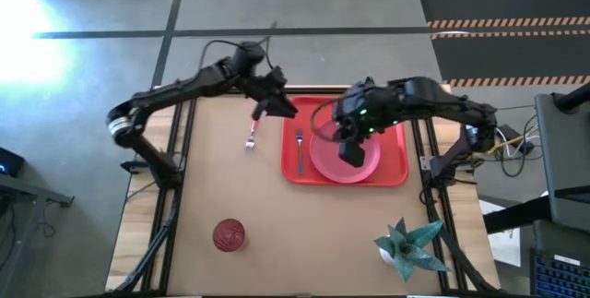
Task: Pick and place plate/cup/fork/spoon on tray
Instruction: Adjust the pink plate on the red tray
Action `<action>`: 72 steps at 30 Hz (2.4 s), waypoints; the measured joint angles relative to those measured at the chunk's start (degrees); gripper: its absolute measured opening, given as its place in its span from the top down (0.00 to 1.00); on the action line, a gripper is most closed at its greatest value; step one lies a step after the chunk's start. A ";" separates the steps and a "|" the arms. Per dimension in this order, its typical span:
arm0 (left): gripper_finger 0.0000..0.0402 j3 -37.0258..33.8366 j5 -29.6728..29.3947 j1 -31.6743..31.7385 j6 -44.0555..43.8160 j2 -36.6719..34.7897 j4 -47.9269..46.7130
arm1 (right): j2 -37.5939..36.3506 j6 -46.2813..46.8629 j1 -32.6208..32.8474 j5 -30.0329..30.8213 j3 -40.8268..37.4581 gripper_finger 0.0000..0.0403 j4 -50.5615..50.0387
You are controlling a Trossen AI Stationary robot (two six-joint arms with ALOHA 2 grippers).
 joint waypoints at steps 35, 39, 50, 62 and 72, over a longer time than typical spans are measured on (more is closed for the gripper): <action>0.74 -20.68 -0.66 -2.71 0.05 -38.65 -6.70 | 2.40 13.19 -4.24 3.94 -51.37 0.98 19.15; 0.74 -22.35 -1.37 -2.71 0.02 -39.80 -6.61 | 2.40 13.20 -5.21 3.97 -54.00 0.98 23.92; 0.74 -23.26 -3.75 -2.69 -0.03 -39.75 -6.54 | 2.40 13.32 -7.28 3.90 -60.86 0.98 37.02; 0.74 -26.10 -4.20 -2.69 -4.46 -39.79 -3.55 | 2.14 13.30 -8.24 4.16 -66.29 0.98 37.74; 0.74 -25.81 -5.14 -2.71 -4.50 -39.81 -3.47 | 1.23 12.61 -8.66 5.45 -67.12 0.98 34.88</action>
